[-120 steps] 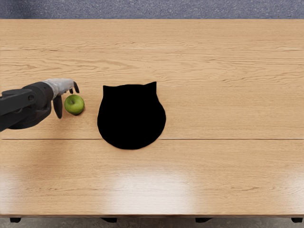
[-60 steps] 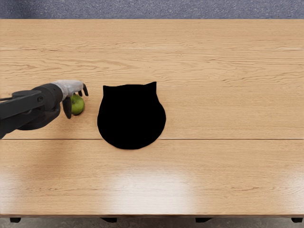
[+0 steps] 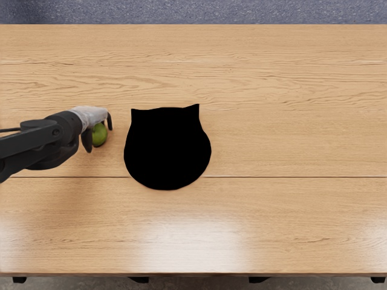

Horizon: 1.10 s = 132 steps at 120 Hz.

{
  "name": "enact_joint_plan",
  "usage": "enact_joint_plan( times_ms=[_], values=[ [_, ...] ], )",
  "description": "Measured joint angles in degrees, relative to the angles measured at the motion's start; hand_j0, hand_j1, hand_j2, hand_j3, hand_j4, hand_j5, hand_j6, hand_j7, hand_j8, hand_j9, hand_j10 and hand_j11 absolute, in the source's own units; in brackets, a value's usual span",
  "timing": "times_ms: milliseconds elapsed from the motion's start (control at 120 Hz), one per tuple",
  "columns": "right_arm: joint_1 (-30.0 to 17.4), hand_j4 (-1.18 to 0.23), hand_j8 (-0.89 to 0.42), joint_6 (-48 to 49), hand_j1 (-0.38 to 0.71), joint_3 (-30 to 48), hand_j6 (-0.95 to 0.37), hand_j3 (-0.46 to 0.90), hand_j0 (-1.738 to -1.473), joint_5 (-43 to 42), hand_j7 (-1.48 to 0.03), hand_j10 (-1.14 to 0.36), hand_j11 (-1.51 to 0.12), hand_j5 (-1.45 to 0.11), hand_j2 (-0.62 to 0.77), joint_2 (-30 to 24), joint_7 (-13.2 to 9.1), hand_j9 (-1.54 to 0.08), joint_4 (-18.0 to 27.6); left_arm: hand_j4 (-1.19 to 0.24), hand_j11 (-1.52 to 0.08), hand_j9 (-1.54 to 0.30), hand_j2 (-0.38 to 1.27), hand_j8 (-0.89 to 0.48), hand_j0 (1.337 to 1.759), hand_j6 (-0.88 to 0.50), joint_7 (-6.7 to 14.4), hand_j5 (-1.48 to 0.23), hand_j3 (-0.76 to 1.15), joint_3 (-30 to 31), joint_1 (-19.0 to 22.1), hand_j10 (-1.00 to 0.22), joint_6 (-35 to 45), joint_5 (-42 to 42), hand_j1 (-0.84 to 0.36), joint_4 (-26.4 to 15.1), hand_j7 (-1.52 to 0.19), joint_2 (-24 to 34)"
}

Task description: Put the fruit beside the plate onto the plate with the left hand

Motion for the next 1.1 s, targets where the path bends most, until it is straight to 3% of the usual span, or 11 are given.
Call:
enact_joint_plan(
  times_ms=[142,258,400,433,633,758,992,1100],
  values=[
    [0.0,-0.01,-0.01,0.0,-0.33,0.0,-0.01,0.0,-1.658,0.0,-0.02,-0.01,-0.02,-0.02,0.0,0.0,0.01,-0.02,-0.01,-0.53,-0.68,-0.68,0.16,-0.43,1.657,-0.45,0.0,-0.66,0.0,0.08,0.07,-0.52,-0.02,0.01,-0.23,0.0,-0.67,0.09],
    [0.0,-0.01,-0.01,0.0,-0.33,0.0,-0.01,0.0,-1.658,0.0,-0.02,-0.01,-0.02,-0.02,0.0,0.0,0.0,-0.02,-0.01,-0.59,-0.79,-0.8,0.27,-0.33,1.653,-0.37,0.04,-0.77,0.0,0.1,0.26,-0.59,-0.08,0.1,-0.3,0.01,-0.79,0.12],
    [0.0,-0.01,-0.01,0.0,-0.33,0.01,-0.01,0.0,-1.658,0.0,-0.02,-0.01,-0.02,-0.02,0.0,0.0,0.0,-0.02,-0.01,-0.53,-0.92,-0.92,0.26,-0.27,1.65,-0.3,0.02,-0.89,0.0,0.13,0.4,-0.54,-0.12,0.06,-0.31,0.25,-0.91,0.08],
    [0.0,-0.01,-0.01,0.0,-0.33,0.0,-0.01,0.0,-1.658,0.0,-0.02,-0.01,-0.02,-0.02,0.0,0.0,0.0,-0.02,-0.01,-0.52,-0.95,-0.94,0.33,-0.25,1.649,-0.29,0.02,-0.92,0.0,0.13,0.32,-0.53,-0.14,0.03,-0.32,0.27,-0.93,0.08],
    [0.0,-0.01,-0.01,0.0,-0.33,0.0,-0.01,0.0,-1.658,0.0,-0.02,-0.01,-0.02,-0.02,0.0,0.0,0.0,-0.02,-0.01,-0.52,-1.04,-1.02,0.19,-0.25,1.648,-0.27,-0.02,-0.98,0.0,0.08,-0.57,-0.54,-0.49,-0.81,-0.25,0.28,-1.0,0.4],
    [0.0,-0.01,-0.01,0.0,-0.33,0.0,-0.01,0.0,-1.658,0.0,-0.02,-0.01,-0.02,-0.02,0.0,0.0,0.0,-0.02,-0.01,-0.5,-1.06,-1.04,0.29,-0.22,1.648,-0.25,-0.03,-0.99,0.0,-0.02,-4.81,-0.51,-0.76,-4.42,-0.29,0.21,-1.02,1.61],
    [0.0,-0.01,-0.01,0.0,-0.33,0.0,-0.01,0.0,-1.658,0.0,-0.02,-0.01,-0.02,-0.02,0.0,0.0,0.0,-0.02,-0.01,-0.51,-1.08,-1.06,0.24,-0.24,1.647,-0.26,-0.02,-1.03,0.0,-0.64,-11.37,-0.54,-6.98,-16.18,-0.25,-0.67,-1.04,2.17],
    [0.0,-0.01,-0.01,0.0,-0.33,0.01,-0.01,0.0,-1.658,0.0,-0.02,-0.01,-0.02,-0.02,0.0,0.0,0.01,-0.02,-0.01,-0.52,-1.08,-1.07,0.21,-0.25,1.648,-0.26,-0.03,-1.04,0.0,-2.61,-11.69,-0.55,-12.08,-21.28,-0.22,-1.23,-1.04,2.11]
  ],
)
